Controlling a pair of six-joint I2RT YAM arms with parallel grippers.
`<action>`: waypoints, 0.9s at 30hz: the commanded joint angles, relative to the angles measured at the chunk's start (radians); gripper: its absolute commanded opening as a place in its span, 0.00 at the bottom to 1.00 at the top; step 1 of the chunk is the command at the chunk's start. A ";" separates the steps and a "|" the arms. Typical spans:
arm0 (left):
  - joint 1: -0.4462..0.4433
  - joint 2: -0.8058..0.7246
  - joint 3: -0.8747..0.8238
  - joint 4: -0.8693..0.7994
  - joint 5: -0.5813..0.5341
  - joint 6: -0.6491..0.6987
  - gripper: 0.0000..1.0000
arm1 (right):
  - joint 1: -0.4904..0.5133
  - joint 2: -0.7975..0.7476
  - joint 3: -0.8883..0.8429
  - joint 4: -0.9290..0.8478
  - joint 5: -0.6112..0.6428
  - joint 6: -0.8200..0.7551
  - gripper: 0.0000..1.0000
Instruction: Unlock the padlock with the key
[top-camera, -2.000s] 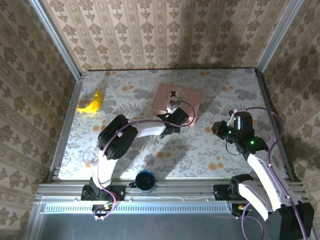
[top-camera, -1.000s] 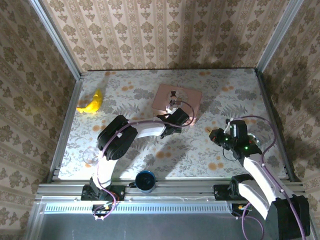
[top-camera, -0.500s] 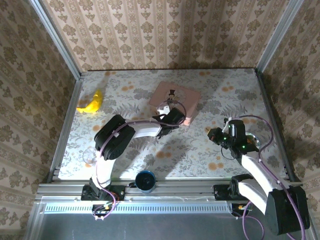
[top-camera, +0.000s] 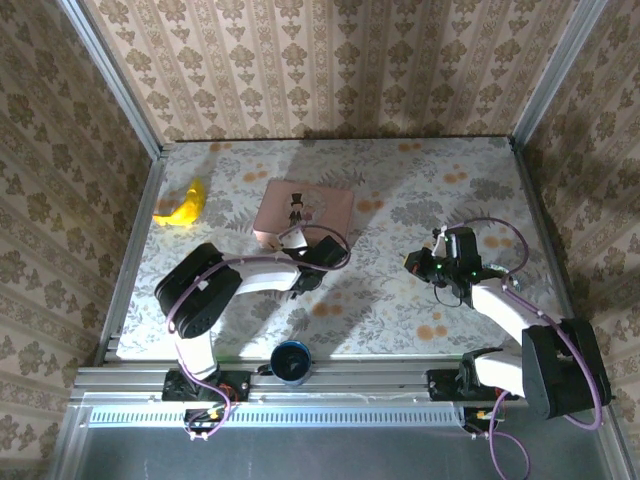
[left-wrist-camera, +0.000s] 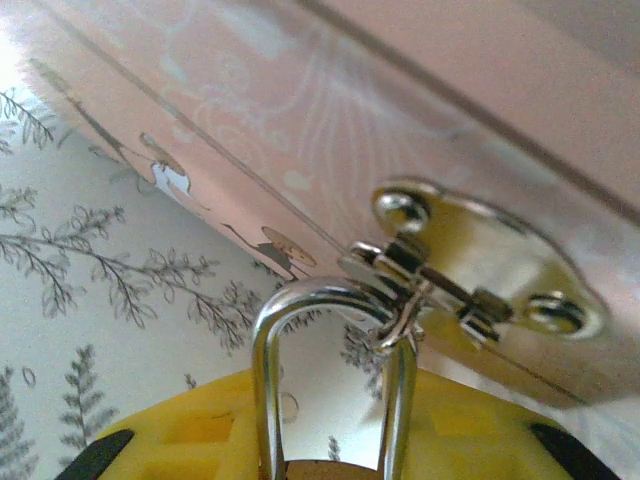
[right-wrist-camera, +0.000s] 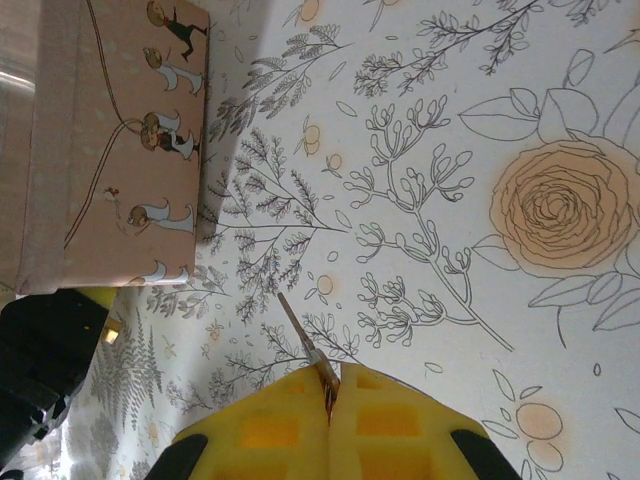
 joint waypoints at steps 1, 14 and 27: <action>-0.025 0.036 0.105 0.005 0.012 -0.072 0.00 | 0.005 0.006 0.013 0.008 -0.015 -0.032 0.00; 0.017 0.196 0.367 -0.022 0.350 0.021 0.00 | 0.023 -0.032 -0.098 0.134 -0.095 -0.066 0.00; 0.078 0.185 0.405 -0.132 0.595 -0.088 0.00 | 0.208 0.130 -0.145 0.540 0.002 -0.123 0.00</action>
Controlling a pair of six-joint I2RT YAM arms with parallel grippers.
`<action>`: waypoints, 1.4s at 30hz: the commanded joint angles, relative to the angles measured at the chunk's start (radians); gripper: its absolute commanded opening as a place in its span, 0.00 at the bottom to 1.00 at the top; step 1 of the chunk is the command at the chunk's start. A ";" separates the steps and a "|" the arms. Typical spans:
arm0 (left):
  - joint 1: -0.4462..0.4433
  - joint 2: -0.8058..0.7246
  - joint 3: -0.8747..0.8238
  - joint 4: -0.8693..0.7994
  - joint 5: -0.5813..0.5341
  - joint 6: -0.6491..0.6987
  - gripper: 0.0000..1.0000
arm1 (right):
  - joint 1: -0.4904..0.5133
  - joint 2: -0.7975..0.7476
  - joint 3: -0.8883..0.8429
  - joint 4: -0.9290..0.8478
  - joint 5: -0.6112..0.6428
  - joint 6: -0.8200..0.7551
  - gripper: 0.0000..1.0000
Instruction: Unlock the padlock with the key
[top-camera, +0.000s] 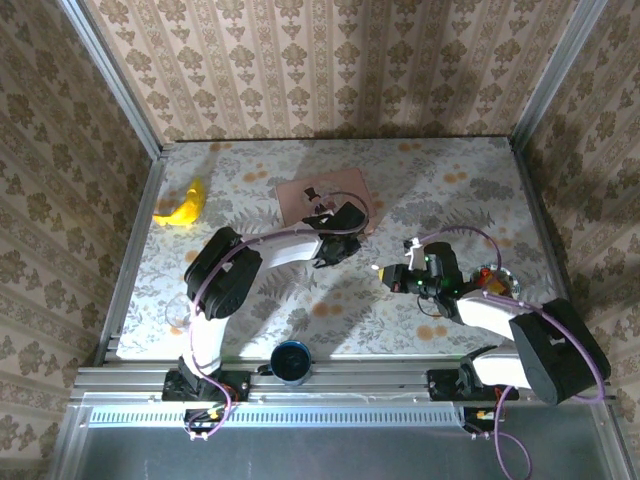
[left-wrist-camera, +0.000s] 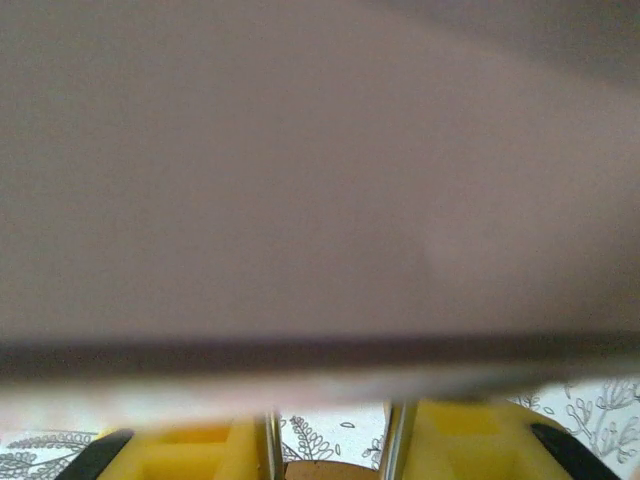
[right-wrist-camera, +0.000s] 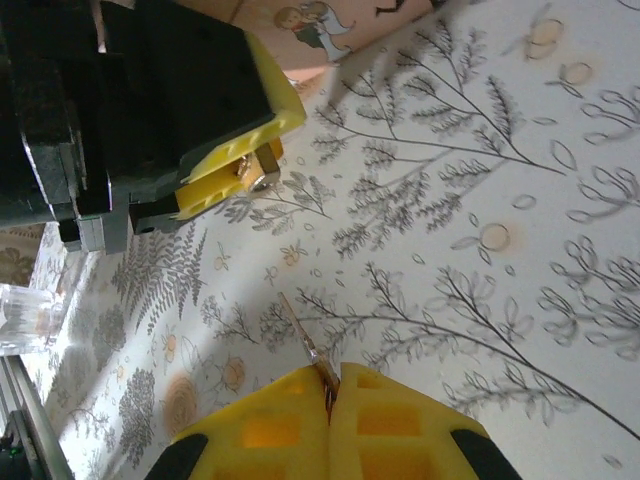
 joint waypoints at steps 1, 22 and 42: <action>0.014 -0.019 0.004 -0.011 0.081 -0.068 0.00 | 0.016 0.049 0.001 0.148 0.053 -0.021 0.00; 0.013 -0.023 -0.058 0.118 0.087 -0.172 0.00 | 0.137 0.387 0.006 0.576 0.205 0.173 0.00; 0.007 0.000 -0.063 0.148 0.103 -0.195 0.00 | 0.177 0.483 0.038 0.671 0.255 0.208 0.00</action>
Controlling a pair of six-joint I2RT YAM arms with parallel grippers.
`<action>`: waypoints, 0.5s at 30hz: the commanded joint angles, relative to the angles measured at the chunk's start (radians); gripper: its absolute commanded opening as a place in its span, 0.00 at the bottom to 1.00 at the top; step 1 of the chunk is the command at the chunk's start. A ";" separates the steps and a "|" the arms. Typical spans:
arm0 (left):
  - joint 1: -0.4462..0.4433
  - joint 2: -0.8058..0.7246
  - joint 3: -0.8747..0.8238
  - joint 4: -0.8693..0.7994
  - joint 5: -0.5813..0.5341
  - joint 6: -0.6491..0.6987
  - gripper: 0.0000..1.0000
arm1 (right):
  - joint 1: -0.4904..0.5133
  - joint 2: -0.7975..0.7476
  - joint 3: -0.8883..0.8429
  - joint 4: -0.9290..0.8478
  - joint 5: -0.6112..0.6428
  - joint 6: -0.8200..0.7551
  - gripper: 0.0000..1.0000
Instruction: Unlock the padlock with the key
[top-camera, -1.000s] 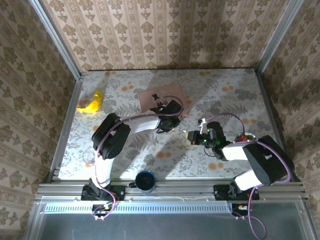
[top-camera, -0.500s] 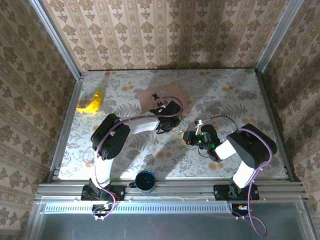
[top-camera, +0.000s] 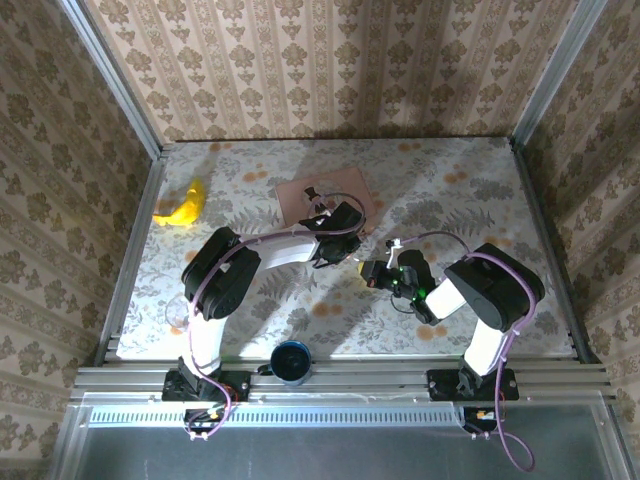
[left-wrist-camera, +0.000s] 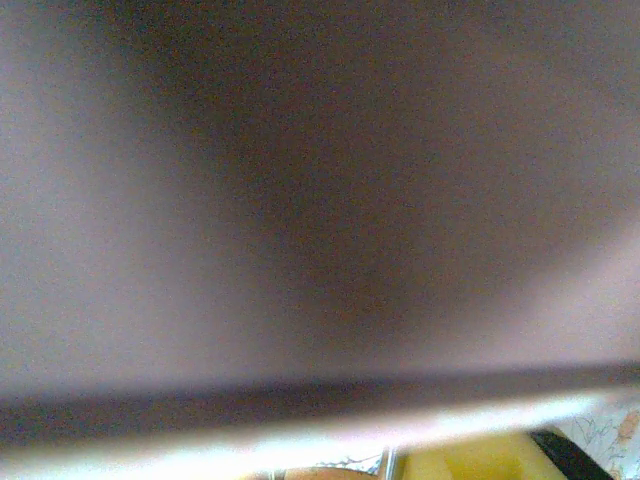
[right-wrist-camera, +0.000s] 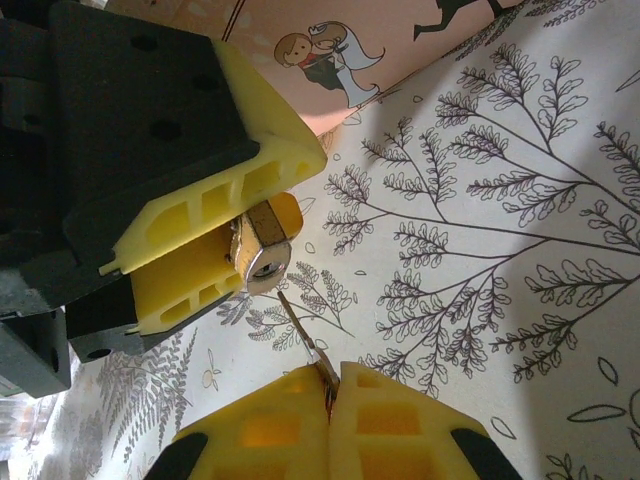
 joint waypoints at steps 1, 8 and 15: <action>0.000 0.012 -0.016 0.031 0.073 -0.097 0.00 | 0.008 0.016 0.020 0.045 0.049 0.003 0.00; -0.001 0.011 -0.017 0.029 0.068 -0.098 0.00 | 0.011 0.022 0.022 0.062 0.049 0.004 0.00; -0.004 0.020 -0.012 0.033 0.076 -0.102 0.00 | 0.015 0.031 0.028 0.065 0.045 0.005 0.00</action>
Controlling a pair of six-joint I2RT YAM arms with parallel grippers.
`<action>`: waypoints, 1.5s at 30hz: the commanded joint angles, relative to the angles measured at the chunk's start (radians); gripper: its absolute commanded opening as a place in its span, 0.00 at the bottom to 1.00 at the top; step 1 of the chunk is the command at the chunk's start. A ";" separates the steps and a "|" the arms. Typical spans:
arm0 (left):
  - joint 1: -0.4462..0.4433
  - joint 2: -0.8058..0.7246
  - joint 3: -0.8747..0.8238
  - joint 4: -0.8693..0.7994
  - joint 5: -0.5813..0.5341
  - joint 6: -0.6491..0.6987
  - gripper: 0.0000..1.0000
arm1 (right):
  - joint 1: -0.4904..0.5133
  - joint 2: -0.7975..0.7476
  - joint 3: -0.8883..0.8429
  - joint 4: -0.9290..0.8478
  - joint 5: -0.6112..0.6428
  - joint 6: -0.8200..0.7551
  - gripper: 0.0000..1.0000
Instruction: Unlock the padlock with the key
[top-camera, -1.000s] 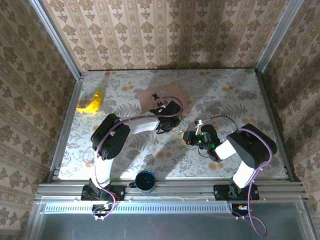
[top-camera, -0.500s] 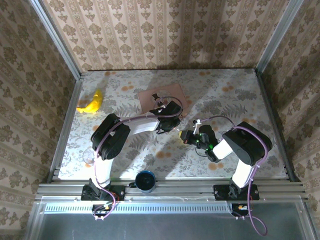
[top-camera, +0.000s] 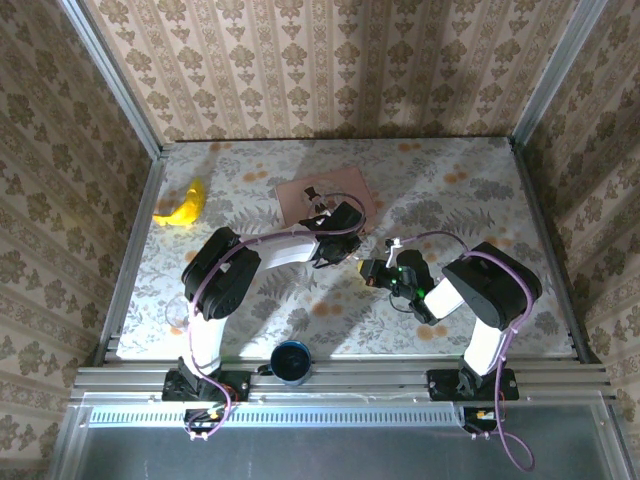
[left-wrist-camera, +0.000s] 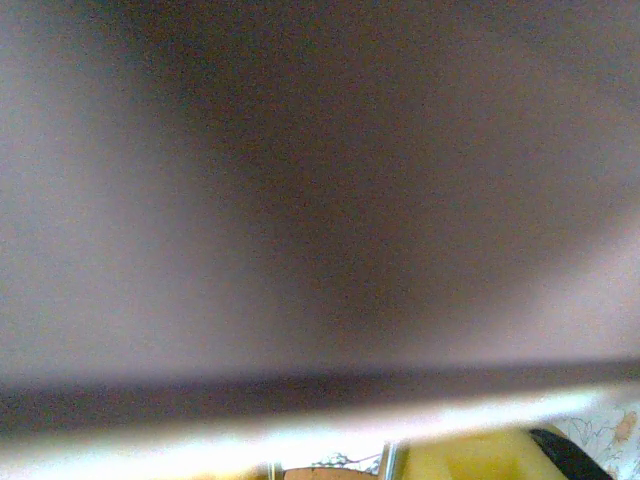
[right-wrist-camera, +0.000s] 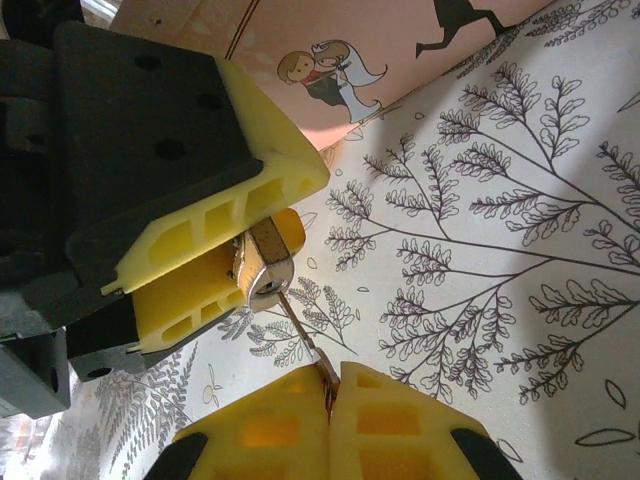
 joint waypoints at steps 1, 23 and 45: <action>-0.003 0.020 -0.011 0.032 0.076 -0.096 0.00 | 0.010 0.014 0.025 0.038 0.024 0.000 0.00; -0.005 0.020 -0.016 0.036 0.090 -0.116 0.00 | 0.018 0.023 0.048 0.044 0.068 0.018 0.00; -0.019 0.054 0.012 0.038 0.157 -0.148 0.00 | 0.027 0.091 0.061 0.186 0.051 0.065 0.00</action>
